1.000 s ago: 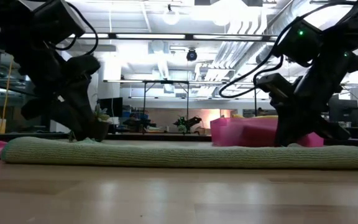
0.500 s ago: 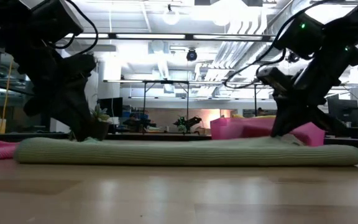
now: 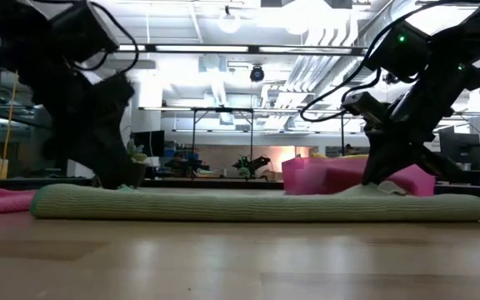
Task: Fold microfiber towels
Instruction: Fold the green microfiber cloth
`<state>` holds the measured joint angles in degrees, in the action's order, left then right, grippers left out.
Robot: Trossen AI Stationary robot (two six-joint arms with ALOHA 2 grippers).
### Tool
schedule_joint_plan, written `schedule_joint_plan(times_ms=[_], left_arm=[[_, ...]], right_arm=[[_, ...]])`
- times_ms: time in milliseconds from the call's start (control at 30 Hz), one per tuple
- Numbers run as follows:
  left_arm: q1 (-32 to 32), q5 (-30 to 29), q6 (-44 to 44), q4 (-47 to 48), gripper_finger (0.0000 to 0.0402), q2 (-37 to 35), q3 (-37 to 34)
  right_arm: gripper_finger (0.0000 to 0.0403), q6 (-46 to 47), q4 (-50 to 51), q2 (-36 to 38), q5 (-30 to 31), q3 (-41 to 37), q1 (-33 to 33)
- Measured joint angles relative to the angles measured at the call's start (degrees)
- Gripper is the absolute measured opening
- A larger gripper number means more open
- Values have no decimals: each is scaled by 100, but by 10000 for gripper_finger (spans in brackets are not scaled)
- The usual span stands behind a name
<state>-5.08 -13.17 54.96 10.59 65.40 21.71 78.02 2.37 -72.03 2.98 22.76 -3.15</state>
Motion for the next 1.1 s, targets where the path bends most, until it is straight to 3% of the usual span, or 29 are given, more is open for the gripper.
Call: schedule_joint_plan(times_ms=[367,833,967,1100], left_arm=[[-144,288,1154,46,197,382,-2],[-144,566,1408,-1059,196,941,-2],[-143,541,1408,-1001,166,941,-2],[-144,489,1385,-1008,105,906,-2]], right_arm=[[0,17,-2,0,-2,0,2],[0,0,-7,0,-20,0,2],[0,-2,-7,0,-20,0,6],[0,-2,-7,0,-20,0,17]])
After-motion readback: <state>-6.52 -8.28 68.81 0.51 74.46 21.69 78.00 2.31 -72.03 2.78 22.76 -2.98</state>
